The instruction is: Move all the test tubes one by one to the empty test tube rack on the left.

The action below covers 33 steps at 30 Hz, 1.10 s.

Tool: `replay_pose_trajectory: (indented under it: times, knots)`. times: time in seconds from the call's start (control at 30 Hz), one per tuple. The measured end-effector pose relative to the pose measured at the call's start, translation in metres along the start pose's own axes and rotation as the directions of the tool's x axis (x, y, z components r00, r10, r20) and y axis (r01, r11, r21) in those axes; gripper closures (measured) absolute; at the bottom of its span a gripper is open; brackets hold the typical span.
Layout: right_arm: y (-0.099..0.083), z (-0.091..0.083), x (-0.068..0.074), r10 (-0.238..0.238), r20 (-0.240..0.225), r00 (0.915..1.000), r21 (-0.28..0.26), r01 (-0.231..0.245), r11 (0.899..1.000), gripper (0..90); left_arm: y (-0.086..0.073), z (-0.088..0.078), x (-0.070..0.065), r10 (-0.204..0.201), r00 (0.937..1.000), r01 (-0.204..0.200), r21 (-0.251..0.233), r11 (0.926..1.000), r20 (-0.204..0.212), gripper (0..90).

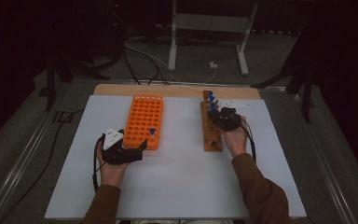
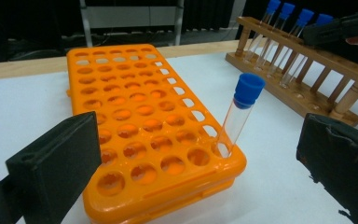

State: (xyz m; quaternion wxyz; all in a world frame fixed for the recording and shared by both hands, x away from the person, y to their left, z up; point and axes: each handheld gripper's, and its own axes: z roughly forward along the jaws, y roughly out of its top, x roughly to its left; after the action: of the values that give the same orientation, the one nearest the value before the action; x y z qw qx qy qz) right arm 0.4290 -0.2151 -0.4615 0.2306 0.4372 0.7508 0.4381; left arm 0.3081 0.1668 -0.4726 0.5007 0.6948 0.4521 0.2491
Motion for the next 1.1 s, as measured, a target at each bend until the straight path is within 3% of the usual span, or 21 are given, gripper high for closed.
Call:
replay_pose_trajectory:
  times: [0.43,0.7,0.87,1.1]
  knots:
    - [0.017,-0.015,-0.002,-0.001,-0.007,1.0000,-0.023,0.001,1.000,76.5,0.014,0.000,-0.006,0.025,0.9992,-0.024,-0.020,0.9995,0.030,0.9]
    - [0.037,-0.029,0.003,-0.049,-0.009,0.9988,-0.042,0.049,0.998,76.6,0.032,0.008,-0.011,0.054,0.9966,-0.051,-0.039,0.9979,0.062,0.9]
    - [0.048,-0.040,0.007,-0.063,-0.014,0.9979,-0.063,0.062,0.996,76.6,0.048,0.013,-0.021,0.087,0.9930,-0.080,-0.085,0.9932,0.080,1.0]
    - [0.058,-0.049,0.017,-0.076,-0.065,0.9950,-0.076,0.071,0.995,76.5,0.061,0.026,-0.041,0.136,0.9862,-0.125,-0.109,0.9861,0.095,1.4]
